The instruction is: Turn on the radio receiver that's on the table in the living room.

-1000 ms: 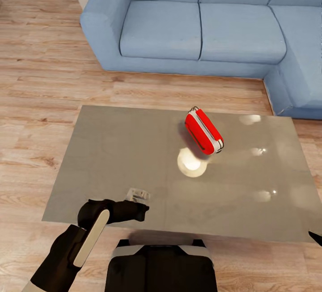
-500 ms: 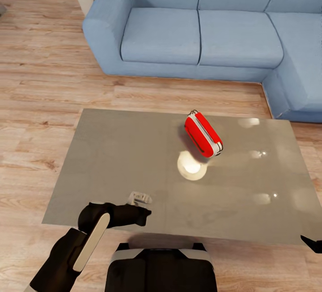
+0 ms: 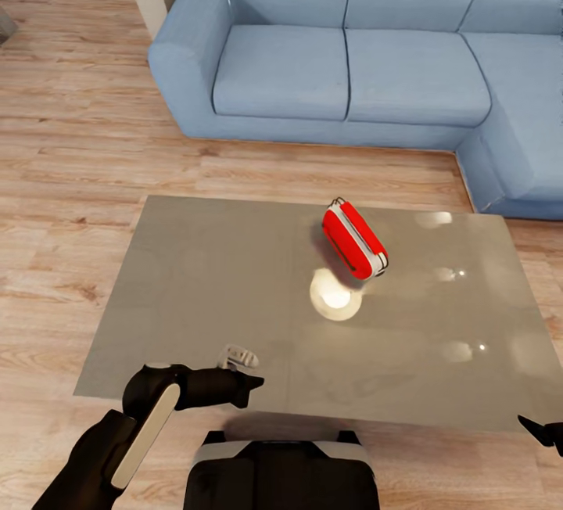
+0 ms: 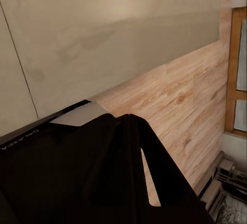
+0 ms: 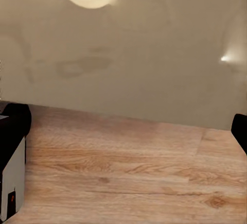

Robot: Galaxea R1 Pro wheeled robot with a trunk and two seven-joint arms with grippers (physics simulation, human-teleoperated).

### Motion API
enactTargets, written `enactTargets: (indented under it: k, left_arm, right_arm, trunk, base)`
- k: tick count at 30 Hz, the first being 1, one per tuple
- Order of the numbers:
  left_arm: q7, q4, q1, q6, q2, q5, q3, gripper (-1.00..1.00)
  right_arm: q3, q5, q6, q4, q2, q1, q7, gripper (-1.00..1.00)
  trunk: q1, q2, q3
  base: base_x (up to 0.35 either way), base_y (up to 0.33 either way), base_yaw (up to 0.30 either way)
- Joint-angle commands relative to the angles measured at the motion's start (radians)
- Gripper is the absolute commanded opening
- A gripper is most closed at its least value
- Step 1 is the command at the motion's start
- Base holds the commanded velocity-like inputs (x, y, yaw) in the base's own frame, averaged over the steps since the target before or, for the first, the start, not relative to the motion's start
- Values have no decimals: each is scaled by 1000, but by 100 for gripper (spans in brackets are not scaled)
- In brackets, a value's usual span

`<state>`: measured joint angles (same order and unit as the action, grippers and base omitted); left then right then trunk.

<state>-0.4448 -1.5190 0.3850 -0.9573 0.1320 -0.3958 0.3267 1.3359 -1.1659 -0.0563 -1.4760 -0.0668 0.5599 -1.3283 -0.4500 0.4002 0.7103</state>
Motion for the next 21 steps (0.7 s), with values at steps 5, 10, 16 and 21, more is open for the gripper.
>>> enactTargets:
  k: [5, 10, 16, 21]
  left_arm:
    - [-5, -1, -11, 2, 2, 0, 0, -100]
    - [-6, -1, -14, 3, 2, 0, 0, -100]
    - [-8, -1, -15, 3, 2, 0, 0, -100]
    - [-8, -1, -15, 3, 3, 0, 0, -100]
  right_arm:
    - [0, -1, 2, 0, 3, 0, 0, 100]
    - [0, -2, 5, 0, 5, 0, 0, 100]
    - [1, -2, 17, 0, 20, 0, 0, 100]
    - [1, -2, 23, 0, 23, 0, 0, 100]
  trunk:
    - [0, 0, -8]
    - [0, 0, -16]
    - [0, 0, -26]
    - [0, 0, -34]
  base:
    - [0, 0, 0]
    - [0, 0, 0]
    - [0, 0, 0]
    - [0, 0, 0]
